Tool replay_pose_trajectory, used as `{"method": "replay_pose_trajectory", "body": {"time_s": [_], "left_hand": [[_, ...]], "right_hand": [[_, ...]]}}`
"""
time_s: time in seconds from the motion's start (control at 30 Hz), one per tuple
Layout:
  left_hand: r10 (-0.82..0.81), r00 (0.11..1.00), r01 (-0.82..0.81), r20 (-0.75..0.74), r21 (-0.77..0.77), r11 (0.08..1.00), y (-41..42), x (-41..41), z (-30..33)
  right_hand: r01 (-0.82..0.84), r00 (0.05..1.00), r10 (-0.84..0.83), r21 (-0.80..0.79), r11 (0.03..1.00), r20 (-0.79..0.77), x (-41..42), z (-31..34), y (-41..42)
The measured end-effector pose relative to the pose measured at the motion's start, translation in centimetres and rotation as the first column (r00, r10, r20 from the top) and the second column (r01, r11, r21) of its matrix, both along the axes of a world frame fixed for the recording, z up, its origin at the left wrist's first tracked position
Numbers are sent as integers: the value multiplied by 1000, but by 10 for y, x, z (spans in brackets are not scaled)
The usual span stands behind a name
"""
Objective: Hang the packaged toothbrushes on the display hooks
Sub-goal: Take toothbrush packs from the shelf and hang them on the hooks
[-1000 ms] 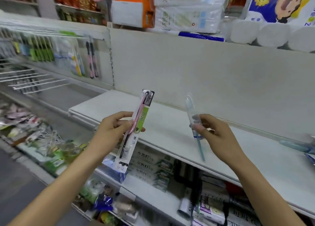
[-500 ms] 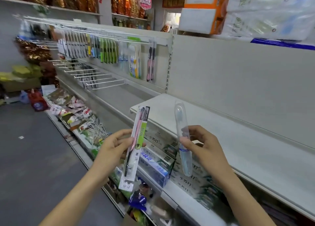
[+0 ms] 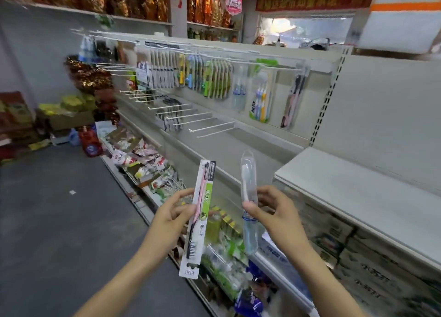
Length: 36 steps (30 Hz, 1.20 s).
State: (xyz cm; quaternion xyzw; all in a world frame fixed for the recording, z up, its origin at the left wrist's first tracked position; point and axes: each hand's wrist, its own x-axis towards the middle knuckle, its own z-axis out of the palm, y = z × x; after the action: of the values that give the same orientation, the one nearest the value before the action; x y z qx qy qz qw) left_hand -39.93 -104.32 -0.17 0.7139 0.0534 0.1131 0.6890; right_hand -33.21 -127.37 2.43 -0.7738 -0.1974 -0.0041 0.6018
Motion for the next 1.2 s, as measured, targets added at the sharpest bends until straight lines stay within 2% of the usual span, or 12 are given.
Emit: {"method": "replay_pose_trajectory", "body": {"time_s": [0.2,0.33,0.6,0.87,1.0,1.2], "left_hand": [[-73,985,62,-155,-77,995,71,5,-3],[-63,978,35,-200,-138,990,100,15,-7],[-68,989,51,-133,-130,990,159,62,1],[-97,991,91,-97,-66,994,231,143,9],[-157,983,158,-90,-5,987,263,183,12],[-256,965,257,-58,6,967,291,236,10]], "right_hand": [[-32,999,32,-3,999,-16,13,0,77],[-41,999,41,0,999,-14,30,2,112],[-25,1000,25,-32,999,-6,91,-1,172],[-15,999,13,58,998,31,179,3,243],[48,997,-53,73,996,61,217,12,266],[164,978,-174,94,982,114,246,31,275]]}}
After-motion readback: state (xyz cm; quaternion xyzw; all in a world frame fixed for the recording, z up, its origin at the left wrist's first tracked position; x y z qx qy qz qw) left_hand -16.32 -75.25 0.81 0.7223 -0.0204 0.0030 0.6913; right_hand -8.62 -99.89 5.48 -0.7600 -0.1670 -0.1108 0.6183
